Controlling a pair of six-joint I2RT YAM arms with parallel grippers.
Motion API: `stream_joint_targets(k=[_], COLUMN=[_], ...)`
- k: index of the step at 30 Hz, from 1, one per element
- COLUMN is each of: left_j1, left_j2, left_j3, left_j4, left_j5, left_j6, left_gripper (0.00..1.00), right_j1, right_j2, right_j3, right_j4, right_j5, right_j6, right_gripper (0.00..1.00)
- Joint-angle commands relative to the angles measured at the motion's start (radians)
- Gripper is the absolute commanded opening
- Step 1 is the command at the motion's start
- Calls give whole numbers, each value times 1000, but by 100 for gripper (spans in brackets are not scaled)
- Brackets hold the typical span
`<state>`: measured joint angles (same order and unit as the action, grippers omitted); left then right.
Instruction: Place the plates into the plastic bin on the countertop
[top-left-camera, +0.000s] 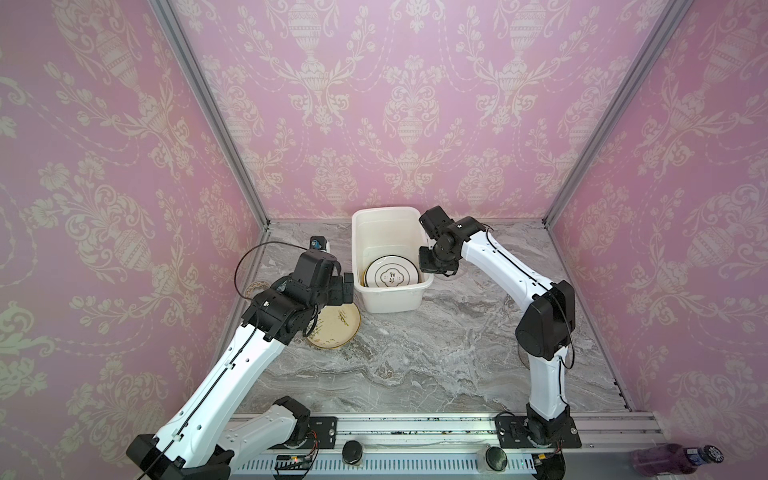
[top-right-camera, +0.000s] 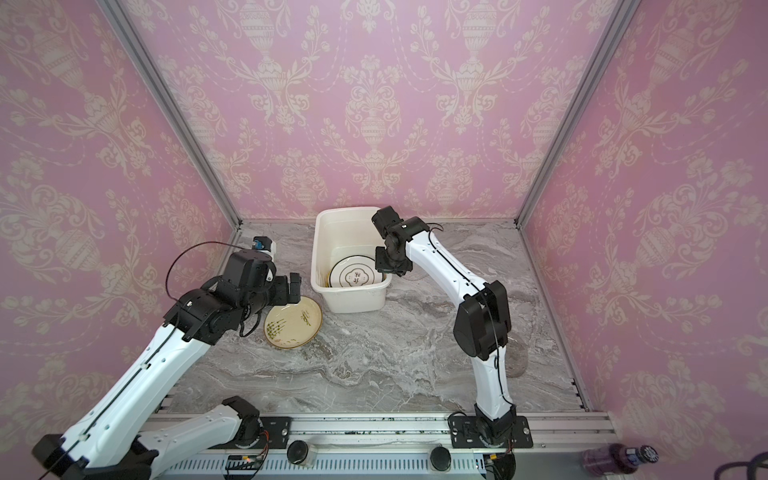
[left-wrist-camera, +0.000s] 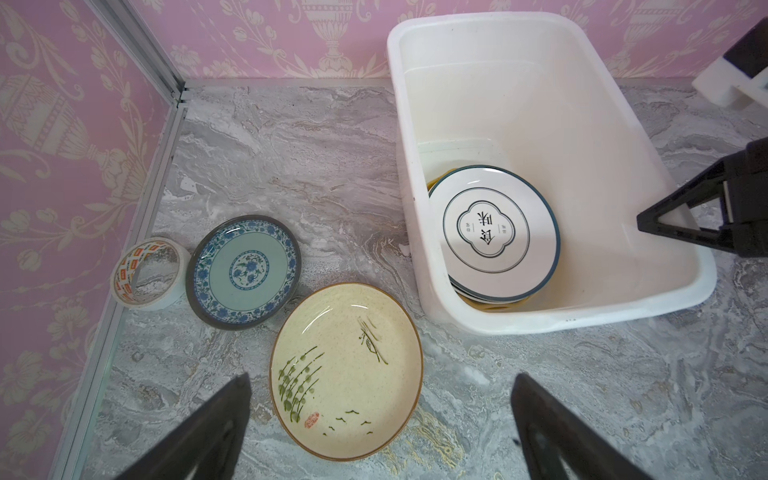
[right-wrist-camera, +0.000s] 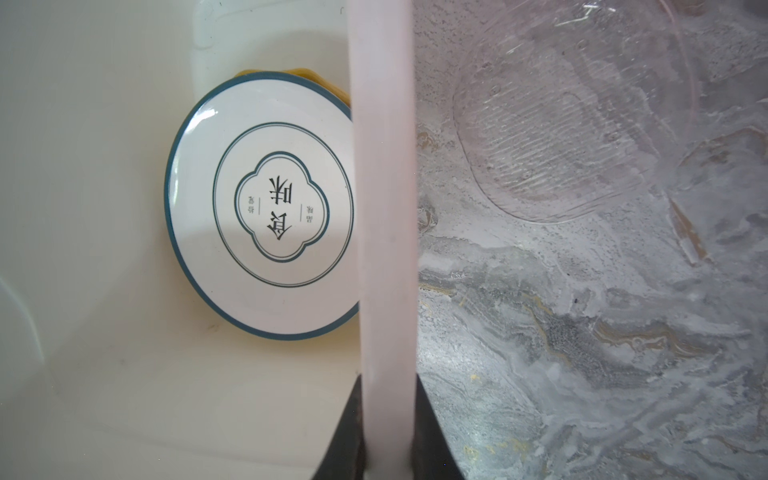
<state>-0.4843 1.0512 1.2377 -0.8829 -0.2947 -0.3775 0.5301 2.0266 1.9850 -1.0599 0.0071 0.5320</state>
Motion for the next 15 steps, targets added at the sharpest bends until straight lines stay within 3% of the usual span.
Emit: stream_joint_targets(k=[1,11,15], left_j1=[16,110,145], left_j2=[1,18,24], left_j3=[-14,-17,-26], left_j4=[-80,-202,-215], left_j5=[-21,19,59], left_j6=[-76,-217,-231], left_gripper=[99,99,99], right_j1=[-31,-47,-53], right_j2=[-53,-134,-169], right_j3=[-20,-114,-147], right_j4=[11,28,43], right_j5=[46,71,55], right_j6=[-10,-33,-45], right_gripper=[4,8,18])
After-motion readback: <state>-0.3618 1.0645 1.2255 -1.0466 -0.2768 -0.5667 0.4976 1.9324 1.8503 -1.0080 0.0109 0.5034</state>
